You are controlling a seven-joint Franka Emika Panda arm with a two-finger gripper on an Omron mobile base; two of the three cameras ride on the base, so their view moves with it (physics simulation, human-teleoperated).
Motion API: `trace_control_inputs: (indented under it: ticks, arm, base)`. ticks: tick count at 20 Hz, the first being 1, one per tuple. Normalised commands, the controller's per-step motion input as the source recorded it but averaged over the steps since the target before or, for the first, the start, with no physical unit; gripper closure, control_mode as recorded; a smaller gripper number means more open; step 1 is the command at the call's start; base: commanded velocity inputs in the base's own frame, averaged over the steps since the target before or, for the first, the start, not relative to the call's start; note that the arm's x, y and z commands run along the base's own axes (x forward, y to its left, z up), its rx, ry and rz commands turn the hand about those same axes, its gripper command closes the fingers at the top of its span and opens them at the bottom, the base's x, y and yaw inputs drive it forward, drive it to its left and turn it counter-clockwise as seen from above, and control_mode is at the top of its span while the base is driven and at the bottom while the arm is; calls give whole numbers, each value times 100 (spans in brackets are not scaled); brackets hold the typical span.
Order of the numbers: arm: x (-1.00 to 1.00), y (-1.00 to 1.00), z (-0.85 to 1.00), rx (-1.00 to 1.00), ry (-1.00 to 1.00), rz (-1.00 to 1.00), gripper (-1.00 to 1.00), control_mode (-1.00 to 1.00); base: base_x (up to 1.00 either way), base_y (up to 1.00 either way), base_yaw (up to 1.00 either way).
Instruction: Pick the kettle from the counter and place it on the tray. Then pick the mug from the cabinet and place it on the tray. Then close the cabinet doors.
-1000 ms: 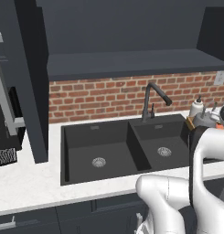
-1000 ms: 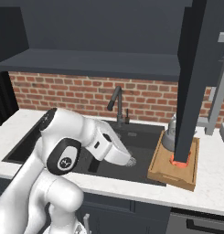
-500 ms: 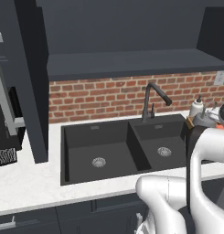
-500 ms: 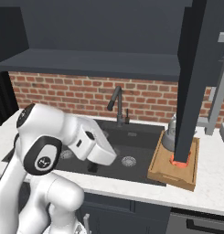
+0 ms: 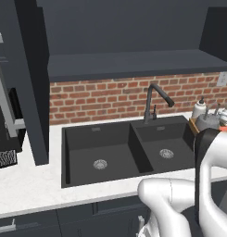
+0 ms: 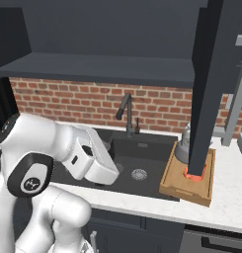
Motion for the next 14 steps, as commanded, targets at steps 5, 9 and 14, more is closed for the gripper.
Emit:
trace_control_inputs:
  ticks: [5, 9, 14]
  arm:
    - [-24, 6, 17, 0, -5, 0, -100, -100]
    - [-15, 18, 17, 0, -5, 0, -100, -100]
    - [-18, 26, 14, 0, -1, 0, -100, -100]
  base:
    - [0, 0, 0]
    - [0, 0, 0]
    - [0, 0, 0]
